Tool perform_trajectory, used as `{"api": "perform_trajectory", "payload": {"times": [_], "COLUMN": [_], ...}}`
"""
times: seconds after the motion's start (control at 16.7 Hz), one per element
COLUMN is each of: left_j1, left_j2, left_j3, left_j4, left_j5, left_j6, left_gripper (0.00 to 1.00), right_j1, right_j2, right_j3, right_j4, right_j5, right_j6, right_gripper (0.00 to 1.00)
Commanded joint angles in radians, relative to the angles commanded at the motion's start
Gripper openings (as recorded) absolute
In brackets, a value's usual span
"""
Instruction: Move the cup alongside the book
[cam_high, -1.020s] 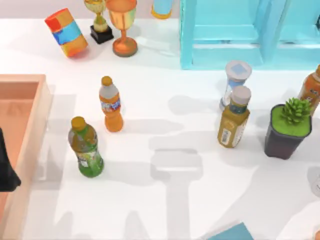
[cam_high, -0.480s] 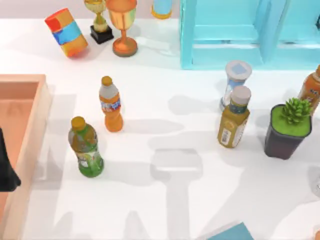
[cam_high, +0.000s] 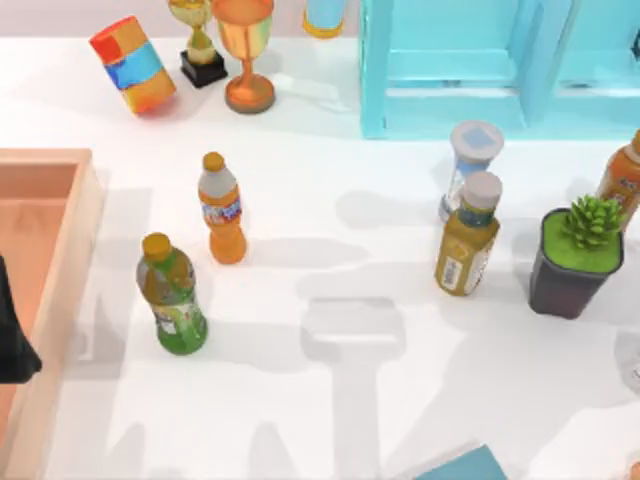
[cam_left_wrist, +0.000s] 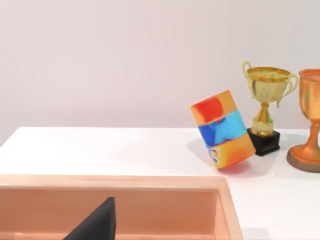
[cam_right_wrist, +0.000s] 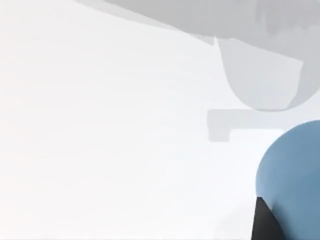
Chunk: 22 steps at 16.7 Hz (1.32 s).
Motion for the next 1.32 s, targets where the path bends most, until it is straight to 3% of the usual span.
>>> {"api": "perform_trajectory", "payload": {"times": [0.3,0.6,0.96,1.32], "left_j1": [0.0,0.0,0.0,0.0], "left_j2": [0.0,0.0,0.0,0.0], "left_j3": [0.0,0.0,0.0,0.0], "left_j4": [0.0,0.0,0.0,0.0], "left_j5": [0.0,0.0,0.0,0.0], "left_j6": [0.0,0.0,0.0,0.0], "left_gripper": [1.0,1.0,1.0,1.0], "right_j1": [0.065,0.271,0.608,0.937], "right_j2": [-0.019,-0.059,-0.068,-0.074], "right_j3": [0.085,0.281,0.43,0.388], "right_j4": [0.027,0.07,0.042,-0.062], "right_j5": [-0.002,-0.011,-0.035,-0.055], "right_j6": [0.092,0.433,1.161,1.998], "right_gripper": [0.0,0.0,0.0,0.0]}}
